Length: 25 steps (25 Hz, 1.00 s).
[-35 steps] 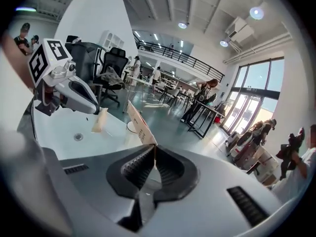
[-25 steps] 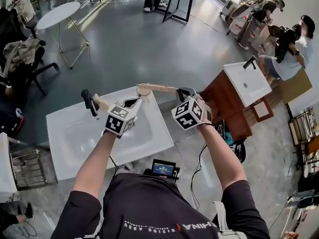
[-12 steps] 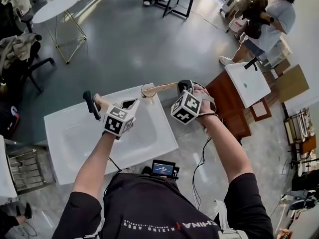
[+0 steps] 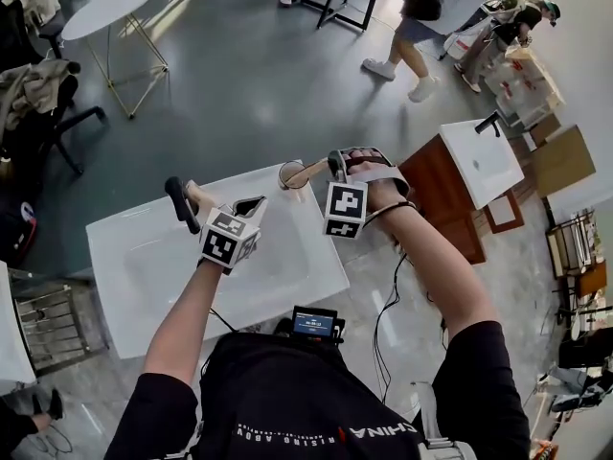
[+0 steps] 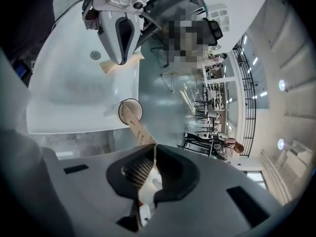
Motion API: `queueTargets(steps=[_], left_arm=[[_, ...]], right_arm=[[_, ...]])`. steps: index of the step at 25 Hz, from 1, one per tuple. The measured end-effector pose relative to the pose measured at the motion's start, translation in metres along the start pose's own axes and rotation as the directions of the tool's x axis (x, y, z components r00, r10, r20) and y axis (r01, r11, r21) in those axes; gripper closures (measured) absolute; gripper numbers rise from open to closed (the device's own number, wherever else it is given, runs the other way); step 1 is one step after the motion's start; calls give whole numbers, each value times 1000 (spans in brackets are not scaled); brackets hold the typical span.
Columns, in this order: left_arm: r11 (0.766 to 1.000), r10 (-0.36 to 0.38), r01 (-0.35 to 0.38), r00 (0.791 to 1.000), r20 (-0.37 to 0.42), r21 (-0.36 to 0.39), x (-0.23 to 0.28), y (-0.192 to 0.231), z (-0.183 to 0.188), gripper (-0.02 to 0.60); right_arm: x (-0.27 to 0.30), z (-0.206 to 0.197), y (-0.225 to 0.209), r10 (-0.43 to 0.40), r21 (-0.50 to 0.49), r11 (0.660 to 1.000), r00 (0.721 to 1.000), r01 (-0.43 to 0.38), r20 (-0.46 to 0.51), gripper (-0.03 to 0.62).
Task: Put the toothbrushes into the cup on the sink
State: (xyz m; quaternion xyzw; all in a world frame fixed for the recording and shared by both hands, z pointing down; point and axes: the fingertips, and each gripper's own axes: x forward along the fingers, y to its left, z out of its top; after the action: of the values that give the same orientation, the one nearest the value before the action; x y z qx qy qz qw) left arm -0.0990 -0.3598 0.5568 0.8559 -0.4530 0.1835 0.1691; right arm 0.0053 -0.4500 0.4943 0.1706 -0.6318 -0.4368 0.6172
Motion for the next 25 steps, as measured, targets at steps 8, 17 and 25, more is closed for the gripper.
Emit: queueTargets(steps=[8, 17, 25], left_arm=[[1000, 2, -2, 1000, -6, -2, -1, 2, -2, 572], [1000, 31, -31, 1000, -5, -5, -6, 2, -3, 572], [997, 77, -77, 997, -4, -3, -17, -7, -1, 572]], right_arm=[[5, 31, 12, 42, -140, 989, 999, -37, 27, 565], [1, 32, 19, 116, -113, 988, 992, -109, 52, 429], [-32, 28, 8, 86, 52, 994, 981, -97, 172, 345]])
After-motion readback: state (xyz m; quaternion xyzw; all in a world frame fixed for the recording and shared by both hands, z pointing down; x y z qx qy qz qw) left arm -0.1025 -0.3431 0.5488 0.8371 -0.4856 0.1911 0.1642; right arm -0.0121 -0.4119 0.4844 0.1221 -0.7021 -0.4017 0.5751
